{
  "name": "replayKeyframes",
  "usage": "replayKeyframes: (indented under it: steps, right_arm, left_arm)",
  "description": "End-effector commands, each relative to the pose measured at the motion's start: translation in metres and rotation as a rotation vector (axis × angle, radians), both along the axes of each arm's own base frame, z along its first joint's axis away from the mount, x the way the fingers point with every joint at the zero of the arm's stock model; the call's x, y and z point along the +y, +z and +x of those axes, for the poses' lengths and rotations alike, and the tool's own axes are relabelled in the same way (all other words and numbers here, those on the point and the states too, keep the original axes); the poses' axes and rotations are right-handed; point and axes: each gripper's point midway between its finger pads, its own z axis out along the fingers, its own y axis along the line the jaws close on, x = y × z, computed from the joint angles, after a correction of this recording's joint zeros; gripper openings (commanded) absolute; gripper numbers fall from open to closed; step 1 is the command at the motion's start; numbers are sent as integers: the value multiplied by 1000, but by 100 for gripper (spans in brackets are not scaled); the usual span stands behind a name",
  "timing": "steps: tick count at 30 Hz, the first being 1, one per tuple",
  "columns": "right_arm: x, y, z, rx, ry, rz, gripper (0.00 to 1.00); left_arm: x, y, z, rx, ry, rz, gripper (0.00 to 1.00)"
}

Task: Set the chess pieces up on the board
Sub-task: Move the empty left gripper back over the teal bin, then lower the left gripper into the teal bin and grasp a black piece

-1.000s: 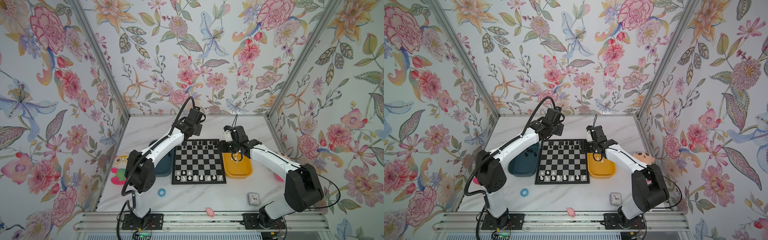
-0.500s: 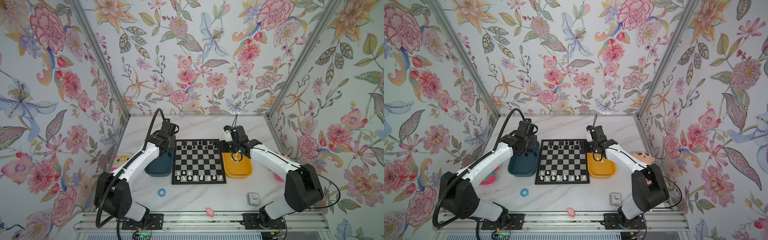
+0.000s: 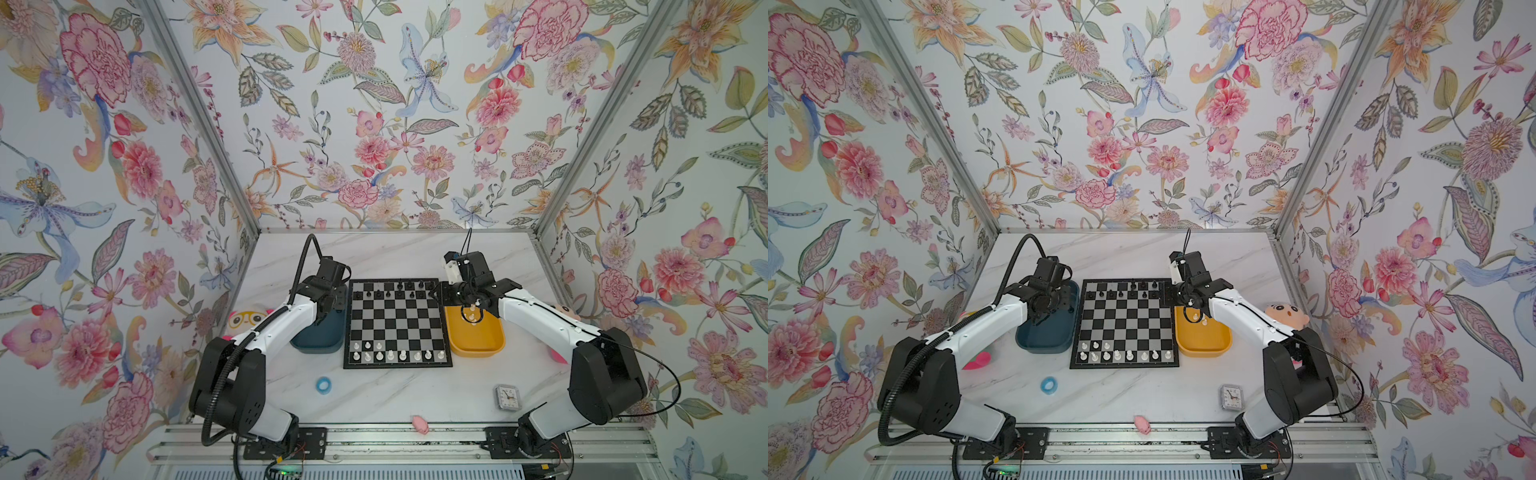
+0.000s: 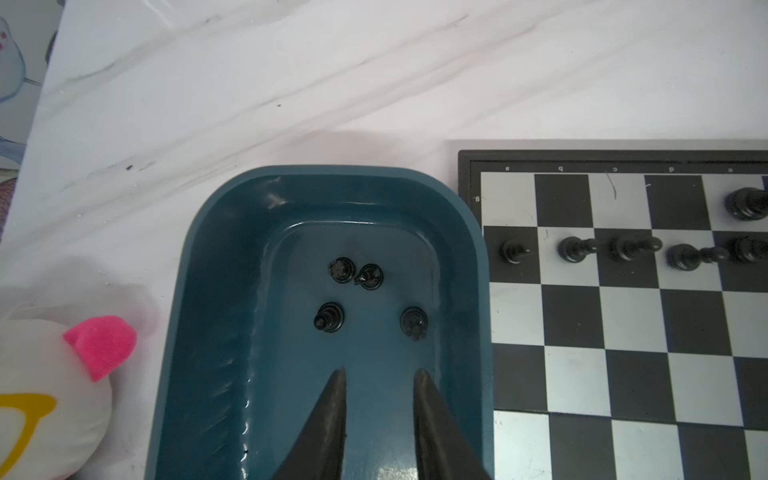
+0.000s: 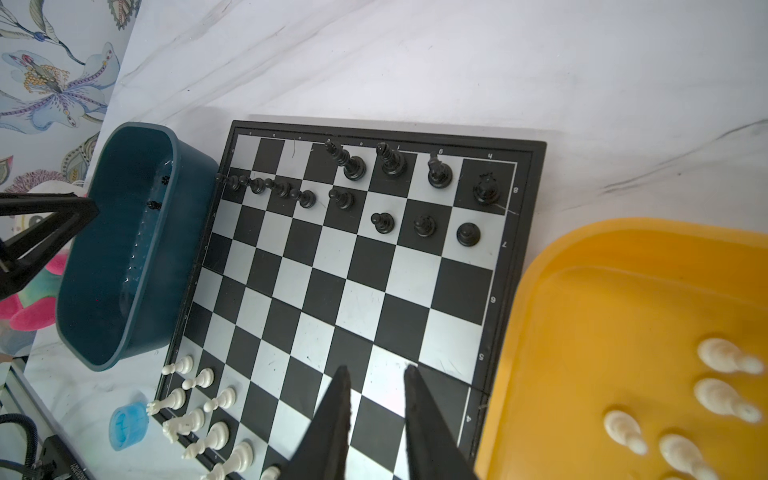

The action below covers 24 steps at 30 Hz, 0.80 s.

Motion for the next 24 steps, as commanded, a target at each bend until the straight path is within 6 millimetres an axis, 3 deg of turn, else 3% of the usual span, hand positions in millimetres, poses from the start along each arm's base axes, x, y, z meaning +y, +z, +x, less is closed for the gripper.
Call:
replayKeyframes:
  steps: [1,6,7,13,24]
  right_arm:
    - [2,4,4,-6,3,-14,25]
    - [4,2,4,-2,6,-17,25]
    - [4,2,5,0,6,-17,25]
    - [6,-1,6,8,9,-20,25]
    - [6,-1,4,13,9,-22,25]
  left_arm:
    - [-10,-10,5,7,-17,-66,31]
    - [-10,-15,8,16,-19,-82,32]
    - [-9,-26,7,44,-15,-80,32]
    - [-7,-40,8,70,-14,-108,32]
    - [-11,-51,14,84,-30,-131,33]
